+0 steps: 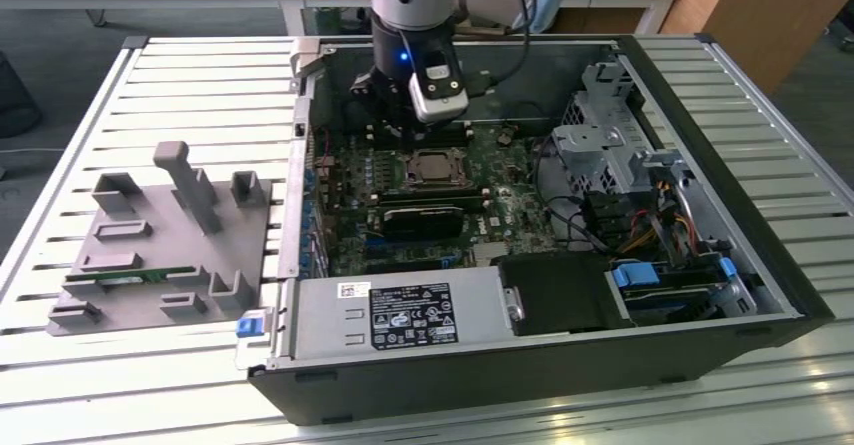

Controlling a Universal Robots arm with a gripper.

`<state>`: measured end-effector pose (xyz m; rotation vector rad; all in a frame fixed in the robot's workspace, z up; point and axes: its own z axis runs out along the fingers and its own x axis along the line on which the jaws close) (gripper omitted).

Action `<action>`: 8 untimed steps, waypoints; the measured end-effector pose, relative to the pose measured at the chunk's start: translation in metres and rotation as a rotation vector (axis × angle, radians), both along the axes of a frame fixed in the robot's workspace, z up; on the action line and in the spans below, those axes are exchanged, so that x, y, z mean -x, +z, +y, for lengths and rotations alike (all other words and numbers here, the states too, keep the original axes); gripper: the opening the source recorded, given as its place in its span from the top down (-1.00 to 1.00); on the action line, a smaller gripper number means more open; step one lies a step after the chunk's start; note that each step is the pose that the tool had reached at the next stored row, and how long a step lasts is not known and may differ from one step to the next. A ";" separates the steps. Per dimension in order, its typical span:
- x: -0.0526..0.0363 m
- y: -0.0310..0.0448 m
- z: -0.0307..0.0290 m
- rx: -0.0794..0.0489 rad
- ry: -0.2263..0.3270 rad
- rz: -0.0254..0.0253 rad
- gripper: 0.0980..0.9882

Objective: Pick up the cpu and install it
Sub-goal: 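Close the cpu cover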

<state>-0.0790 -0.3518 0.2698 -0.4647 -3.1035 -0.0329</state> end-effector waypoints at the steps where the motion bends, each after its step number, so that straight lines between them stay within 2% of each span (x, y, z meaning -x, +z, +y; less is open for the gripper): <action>1: -0.0006 -0.0009 0.0007 0.000 0.000 0.0008 0.98; 8: -0.0046 -0.0061 0.0049 0.000 0.000 0.0016 0.98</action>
